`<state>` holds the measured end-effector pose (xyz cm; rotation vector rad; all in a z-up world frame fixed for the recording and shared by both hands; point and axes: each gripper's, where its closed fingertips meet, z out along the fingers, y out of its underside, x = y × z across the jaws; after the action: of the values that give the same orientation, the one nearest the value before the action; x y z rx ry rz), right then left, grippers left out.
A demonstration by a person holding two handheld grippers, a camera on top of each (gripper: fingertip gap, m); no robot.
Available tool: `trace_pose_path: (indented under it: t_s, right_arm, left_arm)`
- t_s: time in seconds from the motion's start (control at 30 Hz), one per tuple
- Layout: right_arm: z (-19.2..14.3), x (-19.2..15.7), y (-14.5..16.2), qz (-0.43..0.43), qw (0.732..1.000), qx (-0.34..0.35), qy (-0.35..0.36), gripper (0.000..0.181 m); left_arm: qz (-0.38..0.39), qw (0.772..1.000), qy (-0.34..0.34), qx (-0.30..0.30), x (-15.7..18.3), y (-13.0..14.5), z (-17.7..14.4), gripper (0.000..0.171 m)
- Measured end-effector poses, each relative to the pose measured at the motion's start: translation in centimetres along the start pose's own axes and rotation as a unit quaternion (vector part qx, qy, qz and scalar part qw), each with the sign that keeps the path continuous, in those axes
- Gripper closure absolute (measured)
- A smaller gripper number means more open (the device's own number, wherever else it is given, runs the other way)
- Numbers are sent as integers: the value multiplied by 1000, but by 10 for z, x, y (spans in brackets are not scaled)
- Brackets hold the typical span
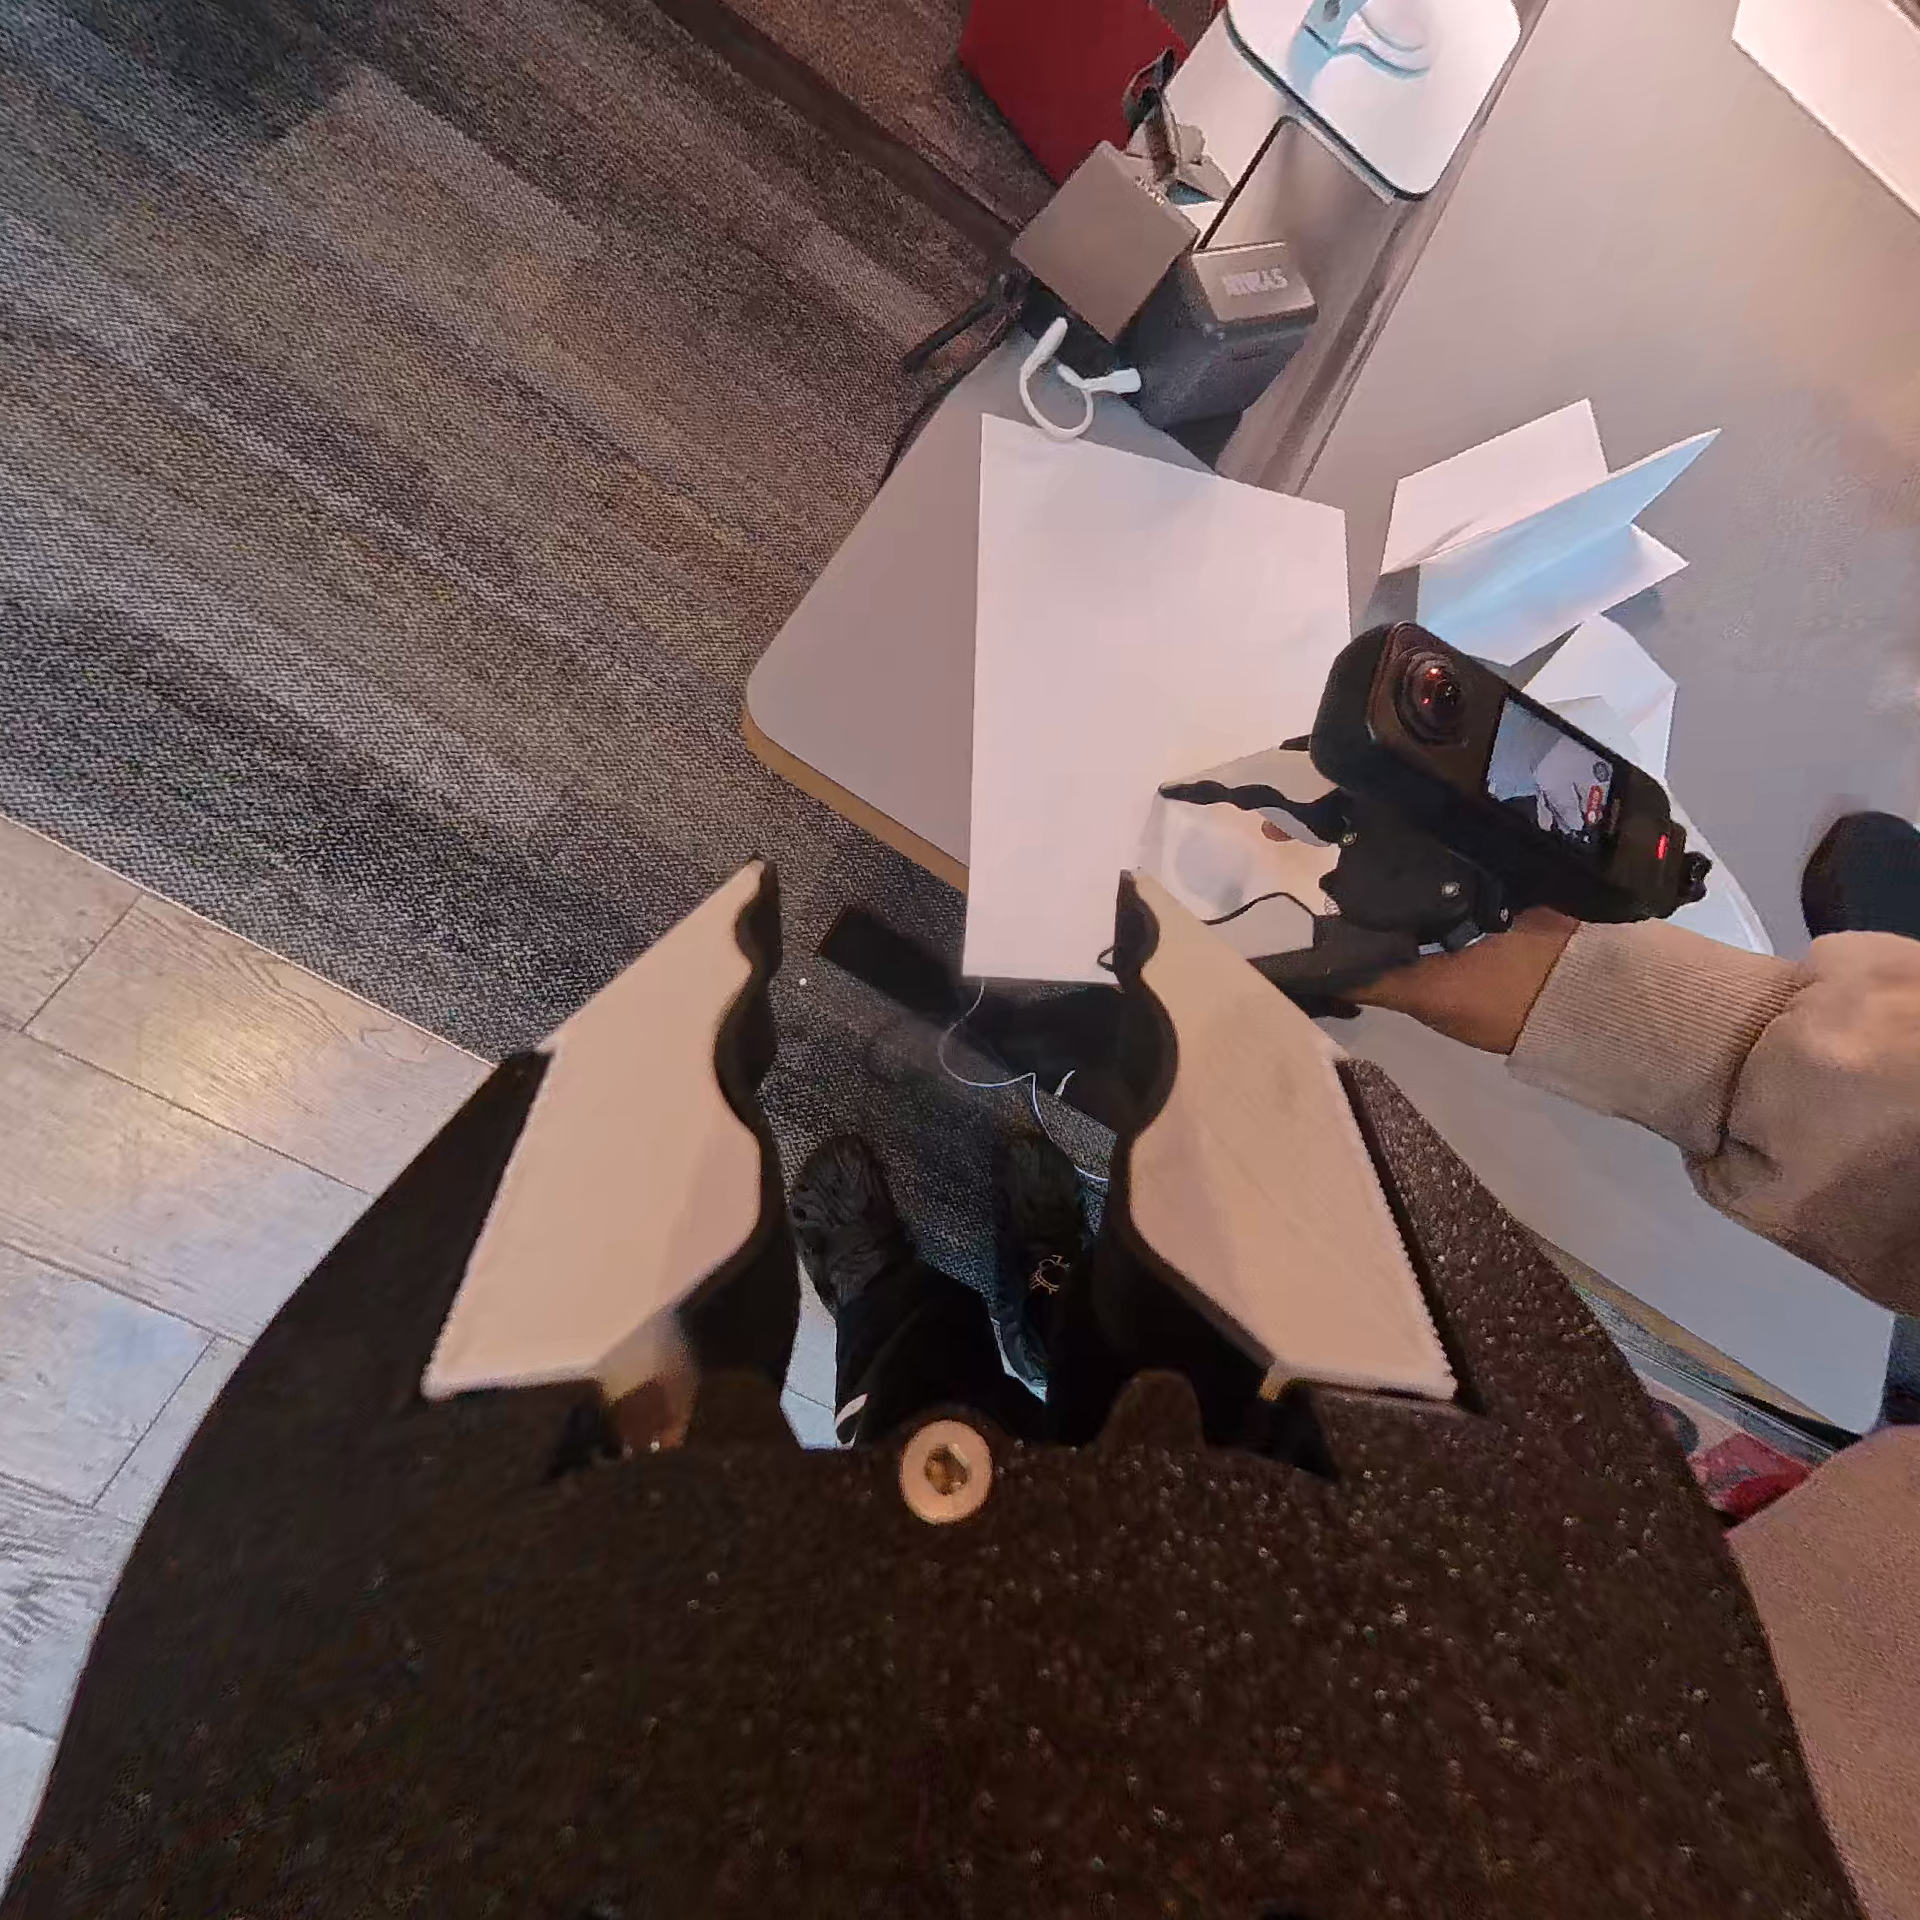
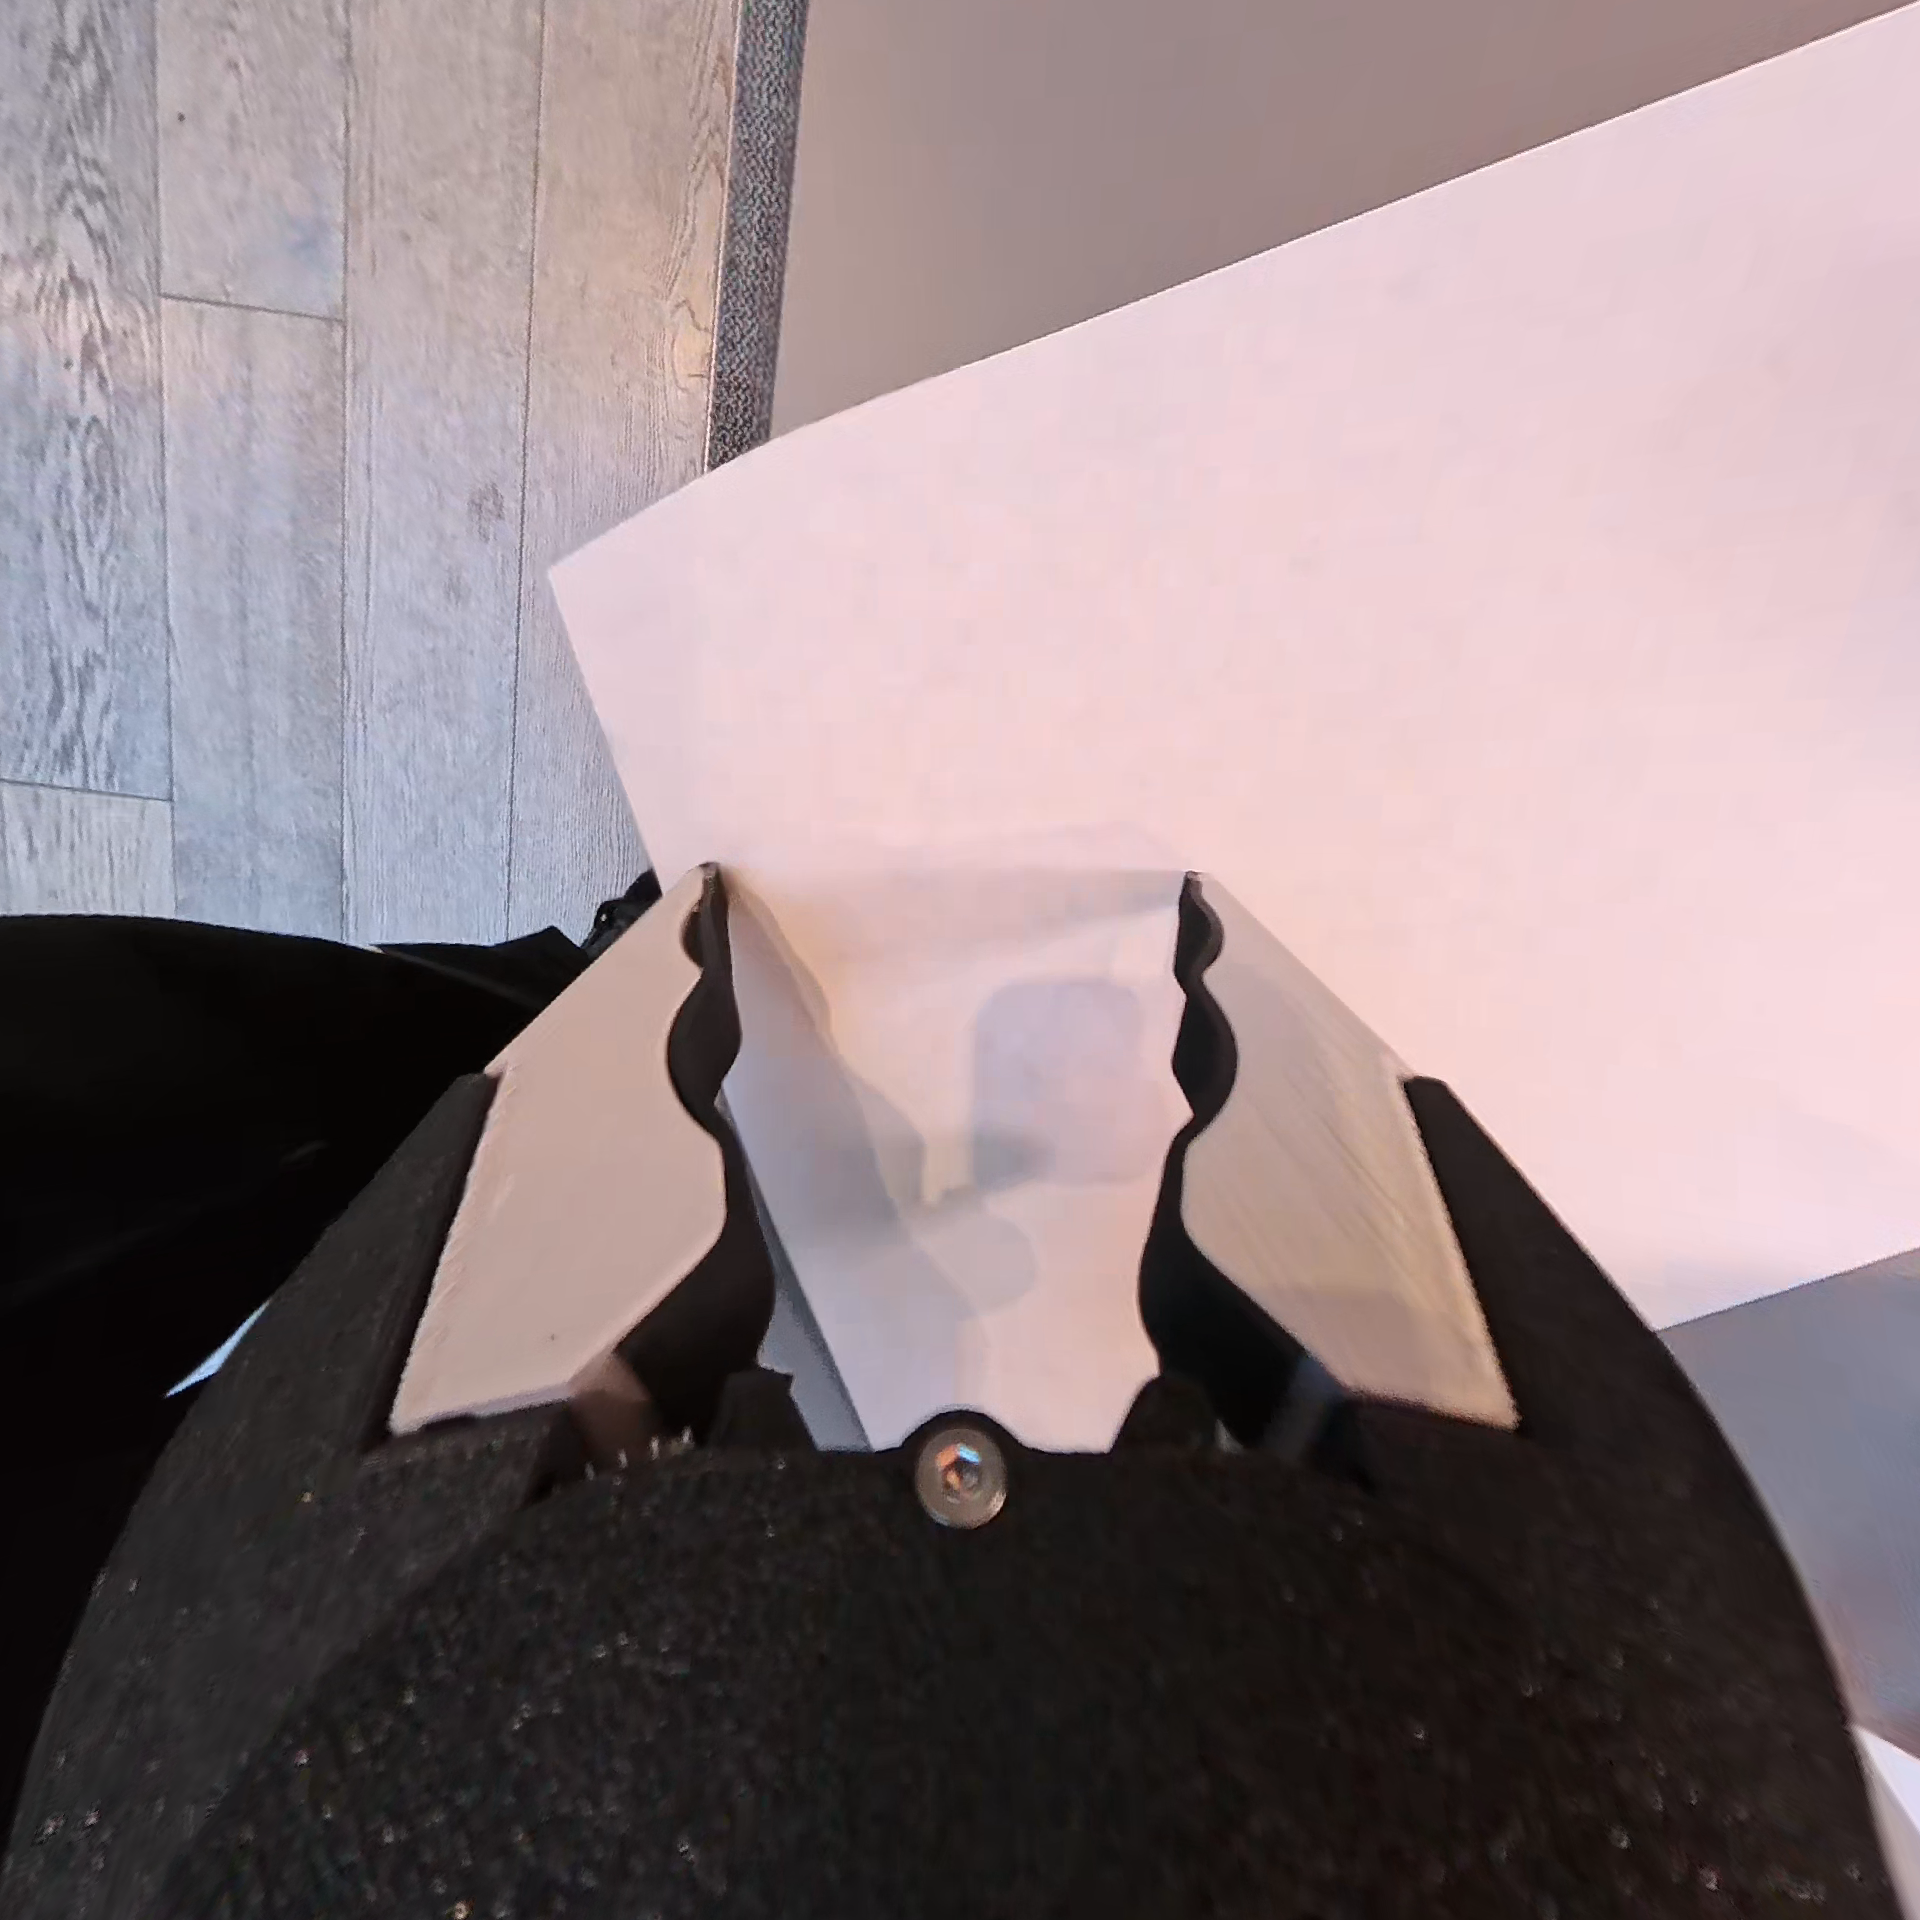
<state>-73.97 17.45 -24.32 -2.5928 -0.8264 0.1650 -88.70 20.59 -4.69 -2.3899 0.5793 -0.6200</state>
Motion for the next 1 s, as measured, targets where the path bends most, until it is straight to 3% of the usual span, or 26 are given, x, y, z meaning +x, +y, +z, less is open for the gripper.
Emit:
trace_pose_path:
  t_s: [0.07, 0.23, 0.4, 0.57, 0.7, 0.93, 1.0]
  right_arm:
    - [0, -1, -2, 12, 1000, -1, 1, 99]
    - [-12, 0, -4, 13, 1000, 2, 13, 77]
    - [-1, -12, 23, -24, 999, -39, 28, 67]
    - [2, -1, 21, -44, 994, -51, 86, 89]
    - [-1, -11, 16, -69, 994, -40, 76, 112]
    - [-16, -23, 7, -37, 998, -7, 47, 157]
    - [-24, -20, 0, -17, 999, 10, 40, 158]
  left_arm:
    - [3, 1000, 13, 0, 0, -2, 6, 108]
    - [12, 999, 34, 5, -4, -10, 13, 108]
    - [16, 999, 39, 8, -14, -13, 10, 108]
    - [25, 999, 37, 7, -20, -13, 2, 108]
    - [28, 999, 38, 10, -22, -15, -1, 109]
    - [34, 998, 48, 18, -13, -19, -4, 109]
    - [34, 998, 53, 18, -10, -19, -3, 109]
